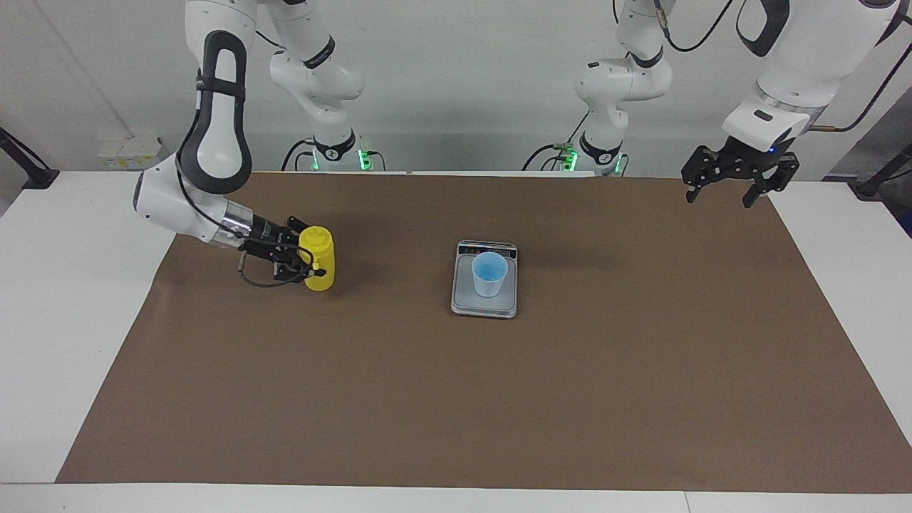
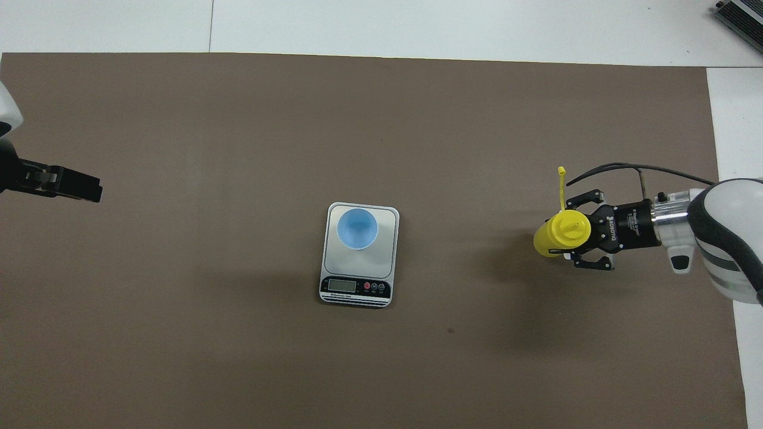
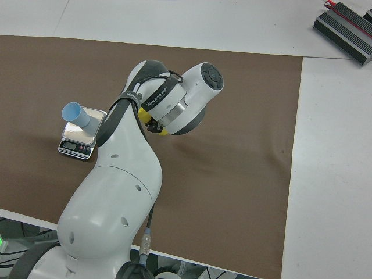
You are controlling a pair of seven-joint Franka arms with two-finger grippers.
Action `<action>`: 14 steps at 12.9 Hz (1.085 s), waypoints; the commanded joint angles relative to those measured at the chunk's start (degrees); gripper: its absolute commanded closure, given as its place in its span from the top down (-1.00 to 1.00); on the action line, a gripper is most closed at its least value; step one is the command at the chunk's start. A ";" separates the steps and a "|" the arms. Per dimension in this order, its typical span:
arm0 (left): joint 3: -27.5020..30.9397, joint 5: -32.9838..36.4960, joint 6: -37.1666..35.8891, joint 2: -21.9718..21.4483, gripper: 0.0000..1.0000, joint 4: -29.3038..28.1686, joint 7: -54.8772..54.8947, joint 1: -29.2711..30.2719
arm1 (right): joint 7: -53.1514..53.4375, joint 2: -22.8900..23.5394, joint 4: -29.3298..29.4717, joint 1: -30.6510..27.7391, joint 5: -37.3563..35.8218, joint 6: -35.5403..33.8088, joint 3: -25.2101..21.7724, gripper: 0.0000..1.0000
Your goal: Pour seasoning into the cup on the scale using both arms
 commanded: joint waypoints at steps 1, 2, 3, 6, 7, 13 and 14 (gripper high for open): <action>0.27 -0.27 0.03 0.36 1.00 0.69 1.08 -0.15 | -6.16 1.82 -0.22 -3.12 2.03 -1.34 0.66 -1.00; 0.27 -0.36 0.03 0.27 1.00 0.69 2.04 -0.15 | -7.93 2.53 -0.22 -3.65 1.60 -1.34 0.66 -1.00; 0.36 -0.36 0.12 0.27 1.00 0.60 2.48 -0.06 | -8.12 2.54 -0.22 -3.57 1.25 -1.16 0.66 -1.00; 0.36 -0.45 -0.05 0.01 1.00 0.25 2.40 -0.06 | -7.24 1.66 0.82 -2.69 -5.57 1.64 0.57 1.00; 0.36 -0.45 0.03 0.01 1.00 0.16 2.40 -0.15 | -7.33 0.88 1.53 -2.78 -8.66 2.00 0.57 1.00; 0.36 -0.45 0.65 -0.08 1.00 -0.02 1.79 -0.06 | -13.62 -6.50 6.45 -1.30 -27.55 2.70 1.19 1.00; 0.36 -0.45 0.74 -0.08 1.00 -0.19 1.87 0.11 | -17.48 -7.30 7.32 0.37 -30.54 2.79 1.19 1.00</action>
